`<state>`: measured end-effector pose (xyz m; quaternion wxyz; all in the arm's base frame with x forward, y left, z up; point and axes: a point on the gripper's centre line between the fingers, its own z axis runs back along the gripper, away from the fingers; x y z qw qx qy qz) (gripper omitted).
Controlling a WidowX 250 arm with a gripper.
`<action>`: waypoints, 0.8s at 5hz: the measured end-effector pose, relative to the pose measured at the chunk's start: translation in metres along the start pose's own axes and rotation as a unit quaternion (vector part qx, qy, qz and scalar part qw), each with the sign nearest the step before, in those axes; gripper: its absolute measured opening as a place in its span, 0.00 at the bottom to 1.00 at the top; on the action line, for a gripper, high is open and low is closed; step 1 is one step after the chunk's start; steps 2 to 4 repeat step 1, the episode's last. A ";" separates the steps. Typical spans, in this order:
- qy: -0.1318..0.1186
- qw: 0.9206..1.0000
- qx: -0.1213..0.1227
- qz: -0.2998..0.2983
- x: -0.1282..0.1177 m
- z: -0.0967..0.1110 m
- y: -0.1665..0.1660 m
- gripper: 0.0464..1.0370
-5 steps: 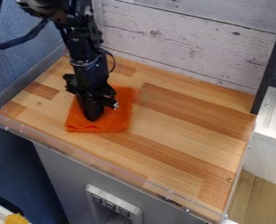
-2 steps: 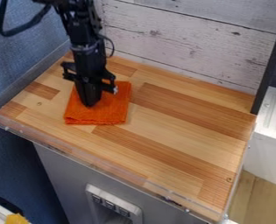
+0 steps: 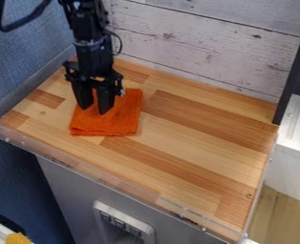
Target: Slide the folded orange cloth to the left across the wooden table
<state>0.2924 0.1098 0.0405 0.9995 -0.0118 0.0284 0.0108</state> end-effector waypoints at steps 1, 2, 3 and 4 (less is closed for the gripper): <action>-0.020 1.000 0.008 0.001 -0.005 0.019 -0.002 0.96; -0.020 1.000 0.008 0.001 -0.005 0.019 -0.002 0.96; -0.020 1.000 0.008 0.001 -0.005 0.019 -0.002 0.96; -0.020 1.000 0.008 0.001 -0.005 0.019 -0.002 0.96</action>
